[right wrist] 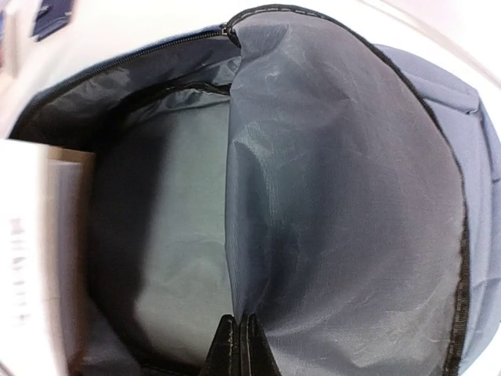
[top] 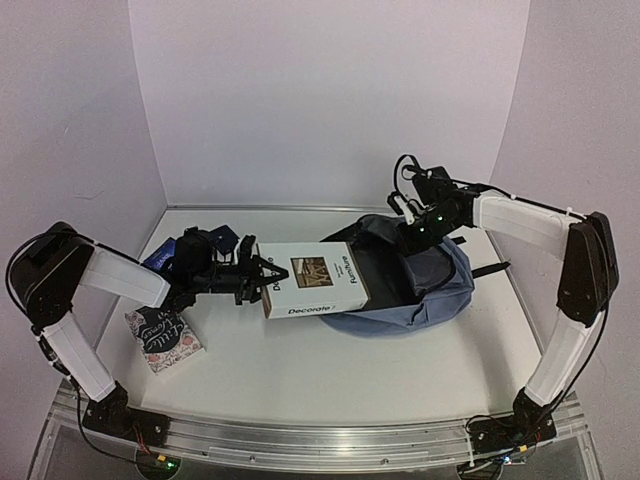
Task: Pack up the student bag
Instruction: Place the book in the student bag.
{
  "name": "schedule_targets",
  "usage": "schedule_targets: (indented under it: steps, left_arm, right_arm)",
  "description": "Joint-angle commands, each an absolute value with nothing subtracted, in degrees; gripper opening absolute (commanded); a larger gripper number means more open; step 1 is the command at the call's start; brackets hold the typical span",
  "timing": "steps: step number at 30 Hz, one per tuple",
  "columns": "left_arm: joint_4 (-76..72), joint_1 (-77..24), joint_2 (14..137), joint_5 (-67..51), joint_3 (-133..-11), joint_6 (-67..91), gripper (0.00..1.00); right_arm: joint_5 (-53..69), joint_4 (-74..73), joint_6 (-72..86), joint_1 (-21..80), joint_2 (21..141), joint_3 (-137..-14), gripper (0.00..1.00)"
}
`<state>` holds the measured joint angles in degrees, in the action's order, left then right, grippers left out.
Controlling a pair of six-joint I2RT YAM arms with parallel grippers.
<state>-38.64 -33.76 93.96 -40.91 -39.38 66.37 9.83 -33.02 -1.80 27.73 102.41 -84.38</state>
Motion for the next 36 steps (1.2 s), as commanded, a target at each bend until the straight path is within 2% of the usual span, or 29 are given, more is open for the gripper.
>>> schedule_targets:
  steps: [1, 12, 20, 36]
  left_arm:
    - [-48.44, -34.38, 98.96, -43.40, -43.33, 69.49, 0.00]
    - [-53.75, -35.83, 113.03, -43.77, -56.63, 76.46, 0.00]
    - [-64.89, -36.80, 122.80, -42.35, -62.51, 86.10, 0.00]
    - [-48.86, -40.29, 129.28, -37.79, -78.95, 82.65, 0.06]
  right_arm:
    - [18.46, -32.17, -0.44, 28.44, 98.43, -87.09, 0.00]
    - [20.75, -31.76, 2.25, 31.53, 99.17, -89.94, 0.00]
    - [21.27, -30.96, 2.51, 33.72, 100.03, -92.61, 0.00]
    - [23.20, -28.28, 2.20, 35.24, 102.71, -93.01, 0.00]
